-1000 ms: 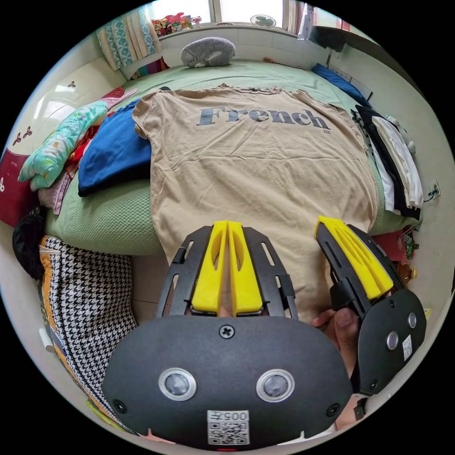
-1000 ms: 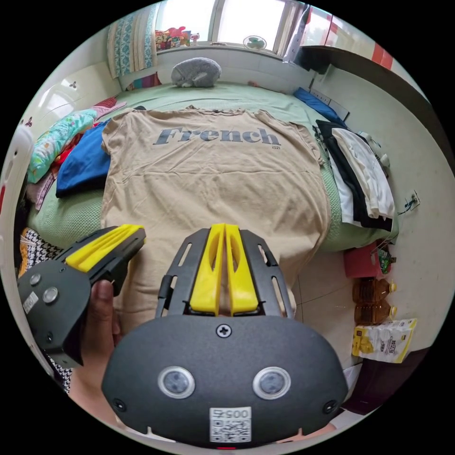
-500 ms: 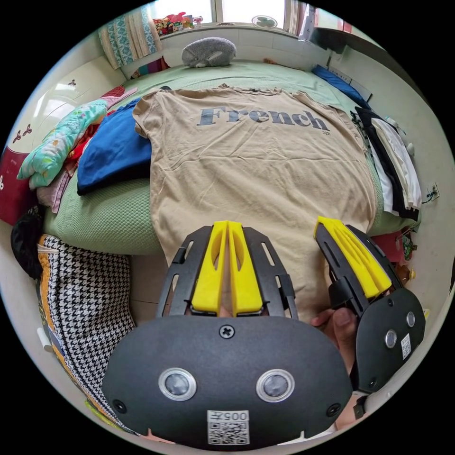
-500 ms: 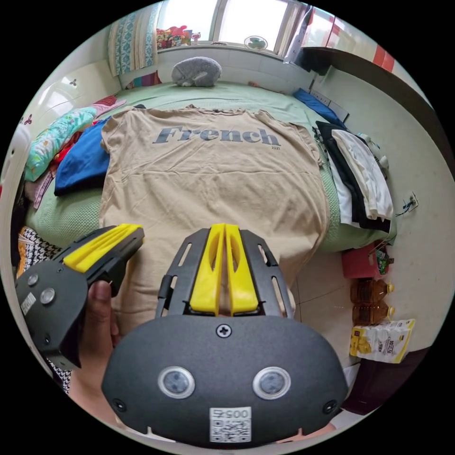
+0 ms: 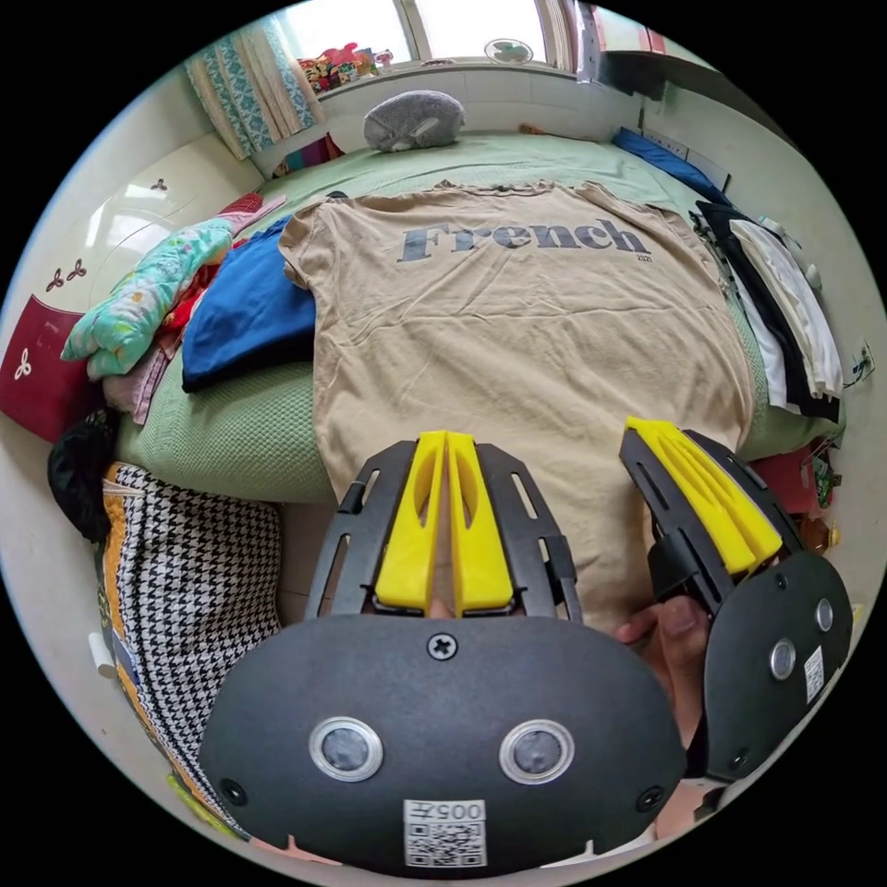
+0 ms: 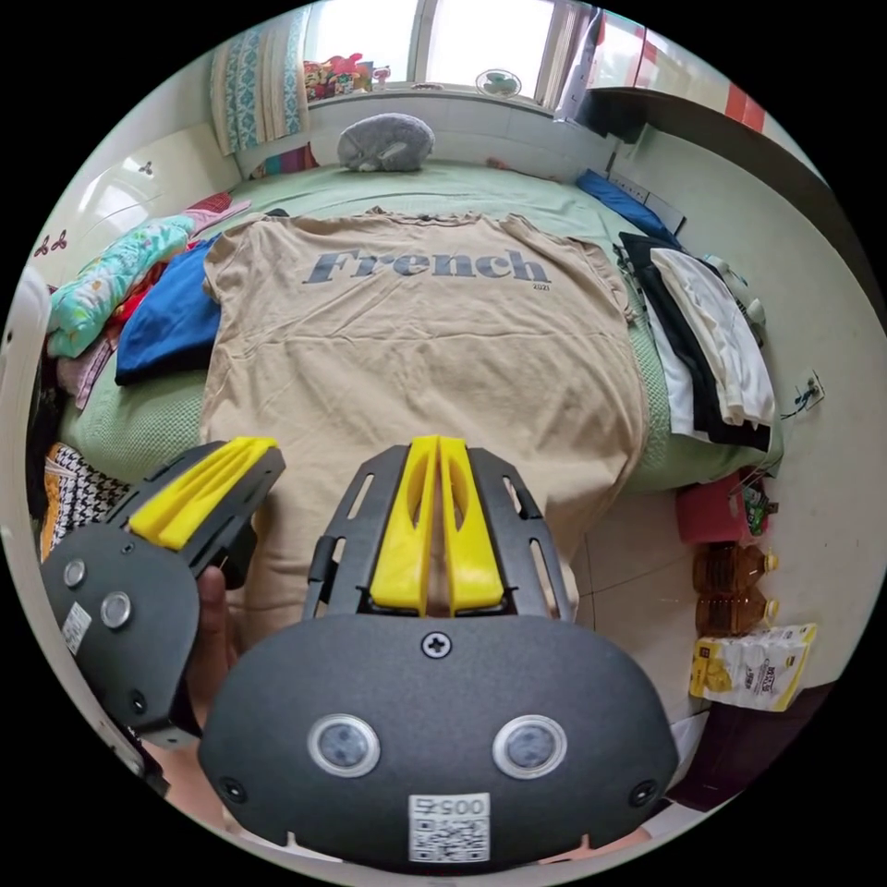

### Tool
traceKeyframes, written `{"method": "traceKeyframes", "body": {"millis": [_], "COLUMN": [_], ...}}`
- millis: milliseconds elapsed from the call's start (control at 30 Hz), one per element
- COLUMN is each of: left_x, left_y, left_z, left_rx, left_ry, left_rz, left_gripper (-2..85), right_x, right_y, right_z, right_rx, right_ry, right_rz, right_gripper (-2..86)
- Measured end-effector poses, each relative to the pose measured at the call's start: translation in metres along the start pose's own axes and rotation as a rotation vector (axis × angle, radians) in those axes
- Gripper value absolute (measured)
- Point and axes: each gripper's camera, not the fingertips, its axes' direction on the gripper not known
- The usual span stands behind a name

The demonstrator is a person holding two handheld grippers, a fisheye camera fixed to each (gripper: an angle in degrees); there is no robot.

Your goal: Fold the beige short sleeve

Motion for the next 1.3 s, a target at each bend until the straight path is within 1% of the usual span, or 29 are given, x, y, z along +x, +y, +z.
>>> {"method": "traceKeyframes", "body": {"millis": [333, 1300], "left_x": [-0.010, -0.019], "left_y": [-0.002, -0.007], "left_z": [0.002, 0.002], "left_rx": [-0.018, -0.031], "left_ry": [0.064, 0.090], "left_rz": [-0.021, -0.023], "left_gripper": [-0.1, -0.1], "right_x": [-0.006, -0.018], "right_y": [0.000, 0.000], "right_z": [0.004, 0.014], "right_rx": [0.000, 0.002], "right_ry": [0.011, 0.052], "right_rz": [-0.019, -0.041], "right_gripper": [-1.2, -1.2]}}
